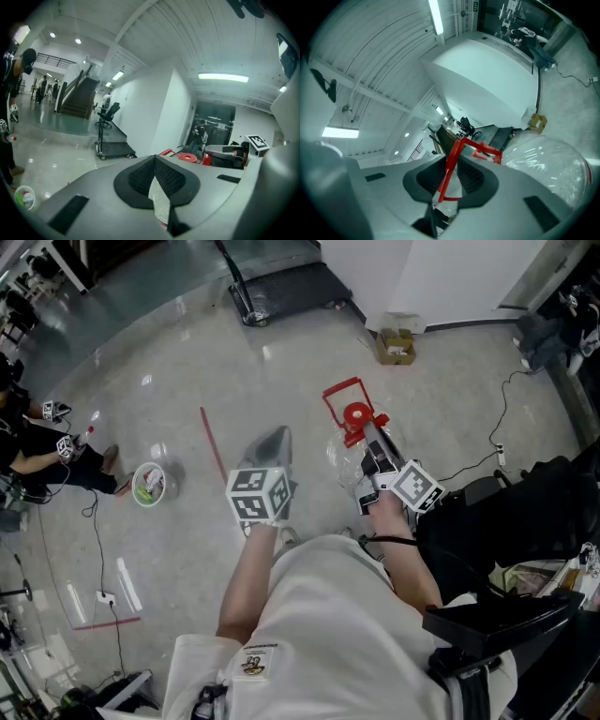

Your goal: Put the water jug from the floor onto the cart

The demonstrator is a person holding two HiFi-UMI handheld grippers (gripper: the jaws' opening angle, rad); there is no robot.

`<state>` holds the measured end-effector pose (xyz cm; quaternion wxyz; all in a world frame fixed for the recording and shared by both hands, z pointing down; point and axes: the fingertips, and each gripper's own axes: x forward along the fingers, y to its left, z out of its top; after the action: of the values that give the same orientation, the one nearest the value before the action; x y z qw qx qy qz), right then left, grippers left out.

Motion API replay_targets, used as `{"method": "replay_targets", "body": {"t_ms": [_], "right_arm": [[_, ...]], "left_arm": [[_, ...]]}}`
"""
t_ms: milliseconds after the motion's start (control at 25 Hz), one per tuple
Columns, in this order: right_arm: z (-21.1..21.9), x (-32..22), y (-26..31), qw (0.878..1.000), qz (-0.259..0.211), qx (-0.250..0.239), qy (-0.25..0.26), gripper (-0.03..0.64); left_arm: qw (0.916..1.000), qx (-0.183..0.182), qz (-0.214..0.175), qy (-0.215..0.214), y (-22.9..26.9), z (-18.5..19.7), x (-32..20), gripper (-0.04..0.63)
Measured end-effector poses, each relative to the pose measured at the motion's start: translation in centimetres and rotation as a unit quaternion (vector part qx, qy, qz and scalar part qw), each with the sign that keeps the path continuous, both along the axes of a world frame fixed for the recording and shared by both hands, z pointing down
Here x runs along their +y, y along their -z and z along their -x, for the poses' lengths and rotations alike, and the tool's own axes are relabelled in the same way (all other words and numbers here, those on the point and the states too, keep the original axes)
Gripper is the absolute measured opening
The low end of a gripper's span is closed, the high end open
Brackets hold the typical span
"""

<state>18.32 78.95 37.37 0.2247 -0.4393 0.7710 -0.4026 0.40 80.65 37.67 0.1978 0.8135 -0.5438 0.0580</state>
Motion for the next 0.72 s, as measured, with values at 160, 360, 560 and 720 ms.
{"method": "replay_targets", "body": {"t_ms": [160,360,560,720], "right_arm": [[-0.08,-0.25,0.09,1.0,0.001,0.001,-0.002,0.077],[-0.22,-0.17,-0.13,1.0,0.004,0.0,-0.007,0.077],[-0.26,-0.23,-0.03,1.0,0.003,0.0,-0.011,0.077],[-0.29,-0.24,-0.12,1.0,0.004,0.0,-0.013,0.077]], "left_arm": [[1.0,0.004,0.001,-0.003,-0.11,-0.26,-0.24,0.002],[0.9999,0.006,0.004,-0.008,-0.37,-0.37,-0.25,0.002],[0.9999,0.007,0.005,-0.012,-0.4,-0.43,-0.53,0.002],[0.9999,0.007,0.005,-0.014,-0.45,-0.43,-0.58,0.002]]}}
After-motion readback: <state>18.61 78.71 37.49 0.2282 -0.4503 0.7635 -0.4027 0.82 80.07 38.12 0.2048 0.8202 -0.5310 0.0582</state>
